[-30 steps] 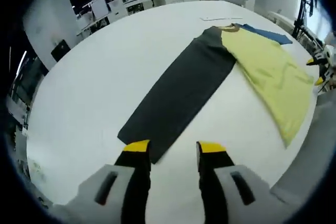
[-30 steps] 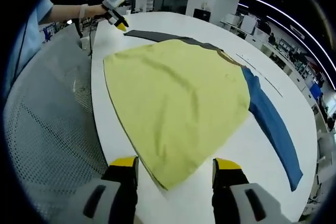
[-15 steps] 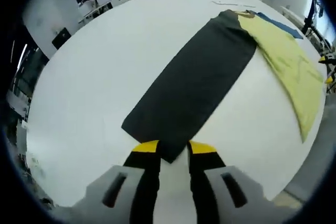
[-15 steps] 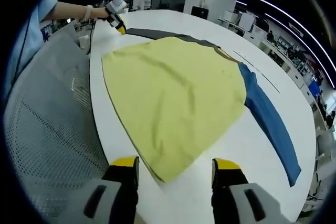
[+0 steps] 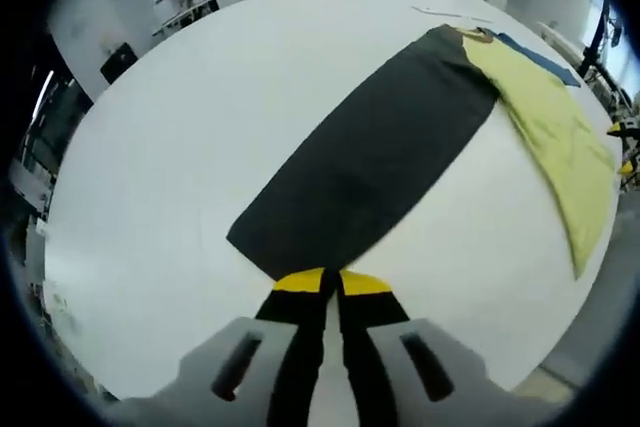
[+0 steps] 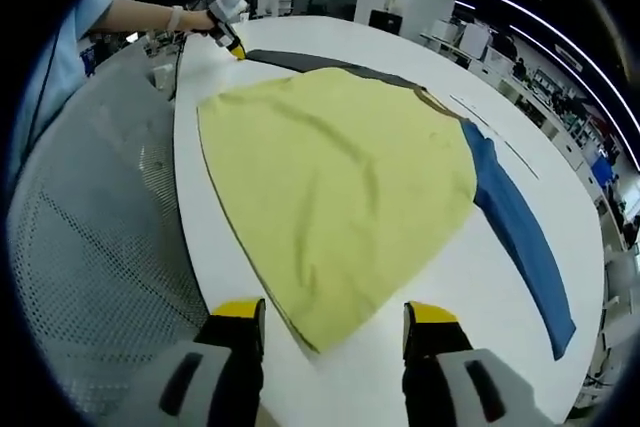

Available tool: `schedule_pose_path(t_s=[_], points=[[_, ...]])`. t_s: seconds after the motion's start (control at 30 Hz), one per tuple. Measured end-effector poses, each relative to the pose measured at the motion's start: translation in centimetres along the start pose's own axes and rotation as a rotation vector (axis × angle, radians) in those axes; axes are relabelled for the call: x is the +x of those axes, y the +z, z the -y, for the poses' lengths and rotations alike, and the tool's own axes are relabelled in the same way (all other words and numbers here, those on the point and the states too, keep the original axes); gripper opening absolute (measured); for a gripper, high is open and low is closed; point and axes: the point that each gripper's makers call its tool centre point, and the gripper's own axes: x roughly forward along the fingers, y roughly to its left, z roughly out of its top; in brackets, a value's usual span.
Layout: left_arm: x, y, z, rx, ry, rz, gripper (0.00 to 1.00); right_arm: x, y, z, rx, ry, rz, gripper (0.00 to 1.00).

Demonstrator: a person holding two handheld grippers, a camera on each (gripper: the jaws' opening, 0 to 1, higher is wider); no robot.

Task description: Fold the garment on the visible template until the final outline fits inside the template.

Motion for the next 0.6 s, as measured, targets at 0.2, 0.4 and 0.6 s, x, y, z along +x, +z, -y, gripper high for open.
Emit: schedule_pose_path(t_s=[0.2, 0.4, 0.6], points=[[0.5, 0.5, -1.5, -0.009, 0.019, -0.013, 0.01, -0.1, -0.2, 0.2, 0.004, -0.002, -0.008, 0.54], [1.0, 1.4, -2.7, -0.011, 0.034, -0.033, 0.01, -0.2, -0.5, 0.3, 0.011, -0.002, -0.016, 0.54], [1.6, 2.0, -3.9, -0.004, 0.045, -0.055, 0.01, -0.2, -0.6, 0.3, 0.013, -0.003, -0.023, 0.54]])
